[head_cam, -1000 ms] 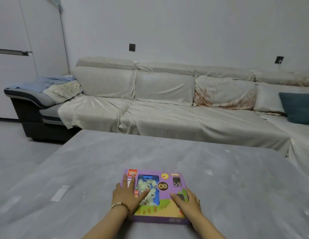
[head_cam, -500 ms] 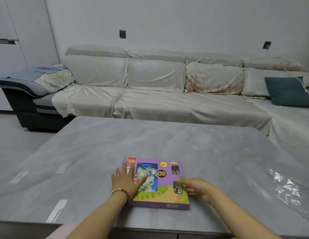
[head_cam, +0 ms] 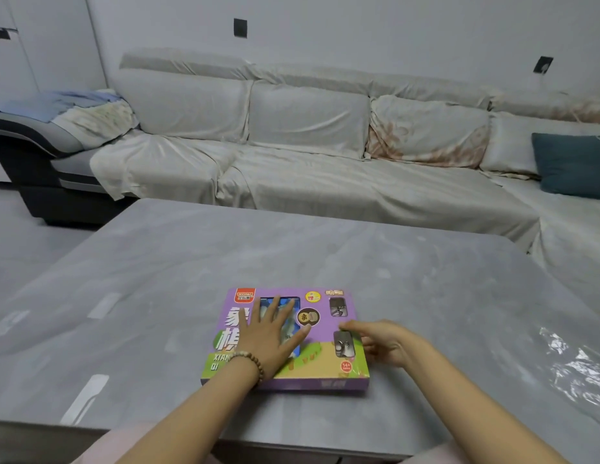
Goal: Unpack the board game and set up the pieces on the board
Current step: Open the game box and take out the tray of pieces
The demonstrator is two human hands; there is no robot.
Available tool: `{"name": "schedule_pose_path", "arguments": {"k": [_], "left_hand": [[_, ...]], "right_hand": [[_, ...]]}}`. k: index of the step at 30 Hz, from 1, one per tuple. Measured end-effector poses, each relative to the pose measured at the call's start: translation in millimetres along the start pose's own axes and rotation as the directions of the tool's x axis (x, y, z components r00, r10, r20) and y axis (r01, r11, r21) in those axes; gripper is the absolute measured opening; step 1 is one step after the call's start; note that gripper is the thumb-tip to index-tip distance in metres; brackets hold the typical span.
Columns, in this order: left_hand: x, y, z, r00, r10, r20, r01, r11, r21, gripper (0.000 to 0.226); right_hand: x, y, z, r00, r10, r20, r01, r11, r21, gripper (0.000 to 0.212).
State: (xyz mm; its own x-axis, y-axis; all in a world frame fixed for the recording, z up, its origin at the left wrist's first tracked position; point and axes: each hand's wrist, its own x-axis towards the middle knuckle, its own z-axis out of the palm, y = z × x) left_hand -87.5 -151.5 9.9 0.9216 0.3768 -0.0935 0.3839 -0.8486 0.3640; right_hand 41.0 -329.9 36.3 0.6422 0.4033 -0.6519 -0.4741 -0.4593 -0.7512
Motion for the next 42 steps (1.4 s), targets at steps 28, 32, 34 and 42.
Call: {"name": "schedule_pose_path", "arguments": {"k": [28, 32, 34, 42], "left_hand": [[9, 7, 17, 0.994, 0.111, -0.008, -0.111, 0.992, 0.061, 0.120], [8, 9, 17, 0.994, 0.109, -0.008, -0.108, 0.992, 0.071, 0.121], [8, 9, 17, 0.994, 0.106, -0.013, -0.105, 0.992, 0.065, 0.120], [12, 6, 14, 0.990, 0.127, -0.057, -0.125, 0.991, 0.045, 0.117]], "right_hand": [[-21, 23, -24, 0.999, -0.009, 0.032, 0.009, 1.000, 0.007, 0.027], [-13, 16, -28, 0.999, 0.029, 0.023, -0.028, 0.997, -0.068, 0.034], [-9, 14, -30, 0.998, 0.049, 0.030, -0.046, 0.995, -0.092, 0.030], [-5, 8, -28, 0.998, 0.015, 0.056, -0.018, 0.999, 0.043, 0.029]]}}
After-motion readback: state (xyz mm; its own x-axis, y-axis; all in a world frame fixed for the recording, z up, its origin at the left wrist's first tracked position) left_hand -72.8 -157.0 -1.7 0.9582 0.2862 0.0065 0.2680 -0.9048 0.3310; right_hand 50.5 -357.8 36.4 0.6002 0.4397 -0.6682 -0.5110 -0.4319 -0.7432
